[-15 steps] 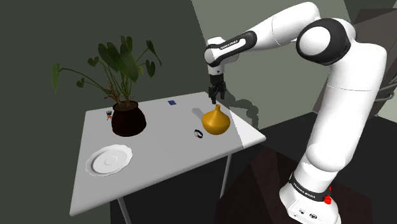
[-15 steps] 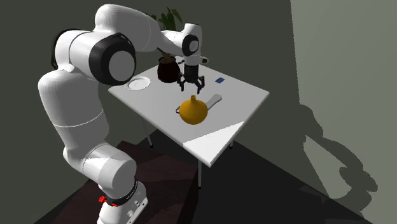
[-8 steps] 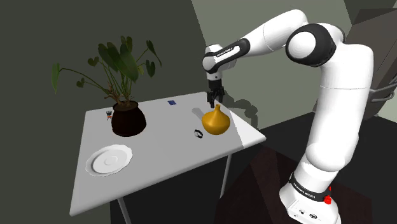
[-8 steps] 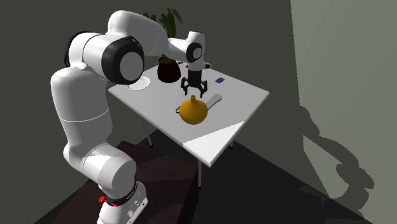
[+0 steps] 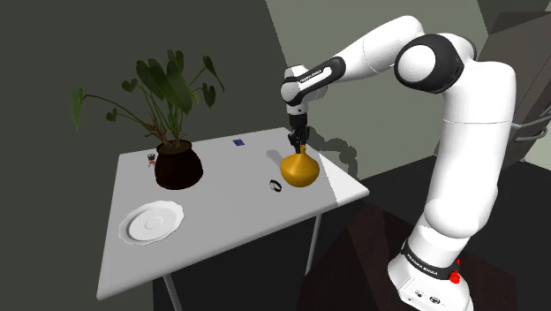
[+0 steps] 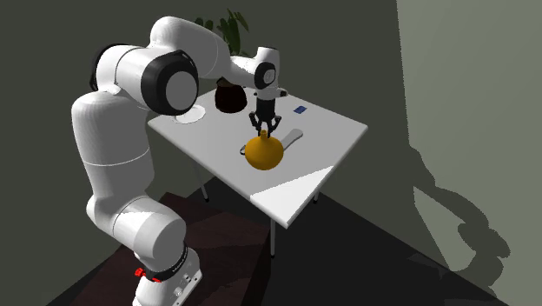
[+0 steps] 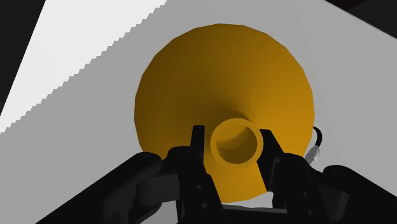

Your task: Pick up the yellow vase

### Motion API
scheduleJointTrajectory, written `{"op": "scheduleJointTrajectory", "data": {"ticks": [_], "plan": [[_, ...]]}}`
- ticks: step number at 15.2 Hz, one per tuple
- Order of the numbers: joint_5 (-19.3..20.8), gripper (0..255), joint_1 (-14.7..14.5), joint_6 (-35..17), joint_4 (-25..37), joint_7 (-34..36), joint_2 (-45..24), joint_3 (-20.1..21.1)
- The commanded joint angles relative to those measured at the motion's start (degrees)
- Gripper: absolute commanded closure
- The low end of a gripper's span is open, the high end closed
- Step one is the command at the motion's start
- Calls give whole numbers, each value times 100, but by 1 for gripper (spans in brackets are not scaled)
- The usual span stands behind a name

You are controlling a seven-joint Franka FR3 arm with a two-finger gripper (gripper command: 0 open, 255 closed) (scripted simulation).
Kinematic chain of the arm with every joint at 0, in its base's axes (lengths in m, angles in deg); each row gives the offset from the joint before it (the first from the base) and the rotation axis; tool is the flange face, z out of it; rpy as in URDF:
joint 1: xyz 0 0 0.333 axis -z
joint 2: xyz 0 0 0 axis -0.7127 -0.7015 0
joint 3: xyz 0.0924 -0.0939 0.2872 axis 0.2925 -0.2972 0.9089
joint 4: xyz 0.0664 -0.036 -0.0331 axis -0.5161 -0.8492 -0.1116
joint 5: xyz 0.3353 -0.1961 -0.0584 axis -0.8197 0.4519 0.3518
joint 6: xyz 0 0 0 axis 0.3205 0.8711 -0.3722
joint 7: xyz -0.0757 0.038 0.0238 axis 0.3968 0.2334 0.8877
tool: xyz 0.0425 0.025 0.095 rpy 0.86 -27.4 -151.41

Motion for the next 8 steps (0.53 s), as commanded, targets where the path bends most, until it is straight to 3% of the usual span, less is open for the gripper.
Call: {"op": "scheduleJointTrajectory", "data": {"ticks": [1, 8], "plan": [[0, 255, 0, 0, -5, 0, -2, 0], [3, 255, -2, 208, 130, -3, 72, -1]]}}
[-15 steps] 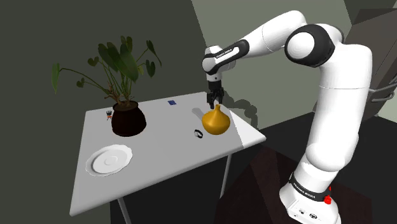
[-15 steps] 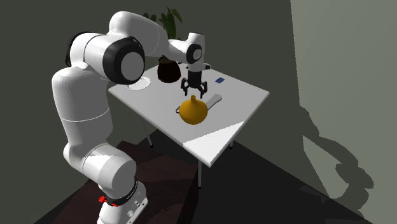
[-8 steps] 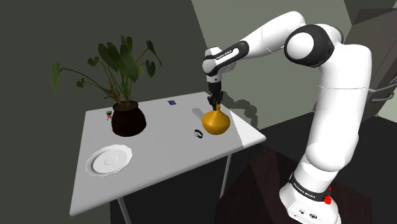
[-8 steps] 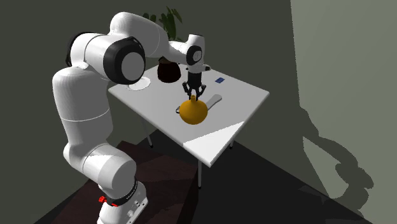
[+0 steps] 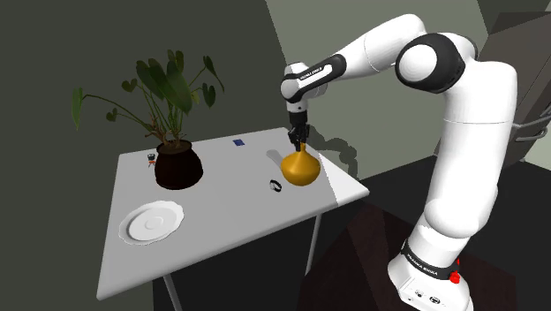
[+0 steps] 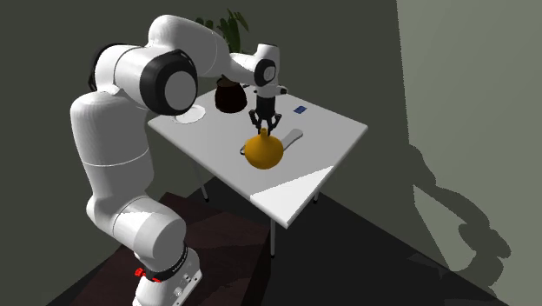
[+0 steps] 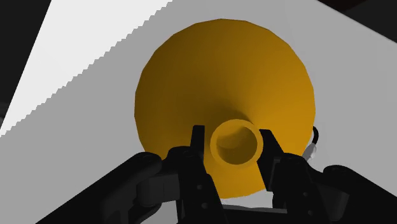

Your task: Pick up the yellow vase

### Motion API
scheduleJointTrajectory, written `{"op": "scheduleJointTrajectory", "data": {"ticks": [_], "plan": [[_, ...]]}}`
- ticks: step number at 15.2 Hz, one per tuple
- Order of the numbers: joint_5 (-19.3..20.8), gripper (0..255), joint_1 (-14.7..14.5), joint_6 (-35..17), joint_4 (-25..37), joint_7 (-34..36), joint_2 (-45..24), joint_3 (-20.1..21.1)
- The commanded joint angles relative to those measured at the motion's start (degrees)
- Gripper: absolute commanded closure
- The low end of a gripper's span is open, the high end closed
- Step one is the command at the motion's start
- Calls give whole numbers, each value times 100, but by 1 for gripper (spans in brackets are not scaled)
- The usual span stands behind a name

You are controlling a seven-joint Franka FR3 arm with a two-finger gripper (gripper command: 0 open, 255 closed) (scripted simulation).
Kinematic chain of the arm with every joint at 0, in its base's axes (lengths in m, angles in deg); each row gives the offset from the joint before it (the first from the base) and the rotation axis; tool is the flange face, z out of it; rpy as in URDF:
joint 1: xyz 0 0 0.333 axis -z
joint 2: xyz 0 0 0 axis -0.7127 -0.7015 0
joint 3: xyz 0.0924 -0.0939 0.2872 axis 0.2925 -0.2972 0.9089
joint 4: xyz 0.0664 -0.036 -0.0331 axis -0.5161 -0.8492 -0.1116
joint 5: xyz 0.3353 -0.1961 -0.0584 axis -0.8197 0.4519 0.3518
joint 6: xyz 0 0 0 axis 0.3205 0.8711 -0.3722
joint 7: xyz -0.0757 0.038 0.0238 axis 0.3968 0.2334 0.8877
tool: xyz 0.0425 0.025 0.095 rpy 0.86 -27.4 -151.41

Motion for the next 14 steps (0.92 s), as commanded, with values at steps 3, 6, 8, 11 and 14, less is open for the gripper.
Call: {"op": "scheduleJointTrajectory", "data": {"ticks": [3, 6, 8, 11, 14], "plan": [[6, 255, -3, 271, 158, -5, 115, -1], [9, 255, -5, 480, 296, -10, 188, -2], [11, 255, -6, 622, 395, -13, 231, -3], [14, 255, -8, 836, 553, -19, 287, -4], [15, 255, -8, 919, 617, -22, 306, -4]]}}
